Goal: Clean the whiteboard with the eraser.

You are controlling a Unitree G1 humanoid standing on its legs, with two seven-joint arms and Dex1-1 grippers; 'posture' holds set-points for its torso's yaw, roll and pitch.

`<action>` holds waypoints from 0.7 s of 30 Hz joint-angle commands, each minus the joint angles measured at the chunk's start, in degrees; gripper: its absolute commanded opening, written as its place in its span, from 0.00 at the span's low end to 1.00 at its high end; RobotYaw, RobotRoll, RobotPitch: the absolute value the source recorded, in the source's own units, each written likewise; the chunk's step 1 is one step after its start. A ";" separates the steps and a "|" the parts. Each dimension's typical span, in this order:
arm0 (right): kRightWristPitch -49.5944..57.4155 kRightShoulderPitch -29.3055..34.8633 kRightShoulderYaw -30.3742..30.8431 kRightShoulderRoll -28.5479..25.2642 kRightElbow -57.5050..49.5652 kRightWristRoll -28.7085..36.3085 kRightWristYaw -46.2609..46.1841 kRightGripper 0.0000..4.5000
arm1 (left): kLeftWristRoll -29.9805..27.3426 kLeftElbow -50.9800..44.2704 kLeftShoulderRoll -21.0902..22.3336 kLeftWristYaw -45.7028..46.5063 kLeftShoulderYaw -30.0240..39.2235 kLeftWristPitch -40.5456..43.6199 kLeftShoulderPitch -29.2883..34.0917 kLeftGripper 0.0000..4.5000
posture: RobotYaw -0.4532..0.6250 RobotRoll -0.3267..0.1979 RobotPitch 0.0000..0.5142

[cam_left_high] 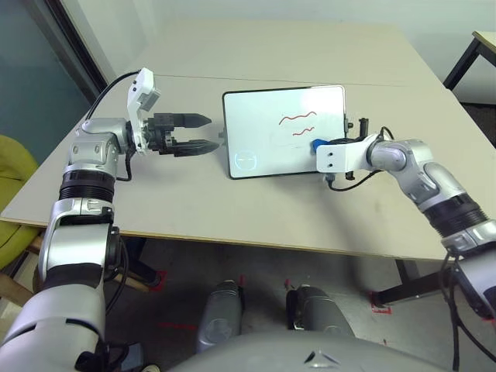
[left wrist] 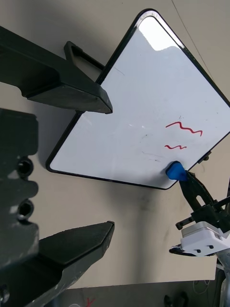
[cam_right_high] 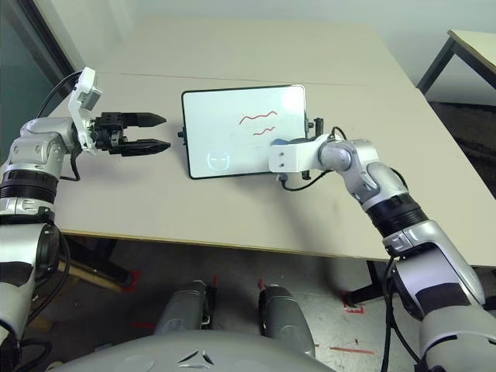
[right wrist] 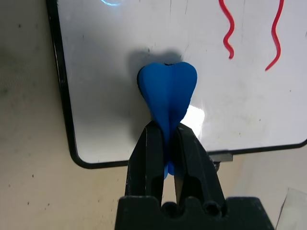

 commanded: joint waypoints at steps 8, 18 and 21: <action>0.09 -0.03 -0.53 0.62 0.23 0.38 -0.69 0.02 | 0.25 0.98 -0.15 -0.20 -0.30 -0.90 -1.18 1.00 | 0.55 0.62 0.03; -0.48 -2.75 2.23 7.21 -0.66 -0.87 0.19 0.02 | 0.17 0.74 -0.08 -0.07 -0.20 -0.73 -1.15 1.00 | 0.56 0.62 0.02; -0.58 -3.36 2.66 8.54 -0.73 -1.14 0.42 0.02 | 0.12 0.59 0.02 -0.03 -0.12 -0.69 -1.07 1.00 | 0.56 0.62 0.02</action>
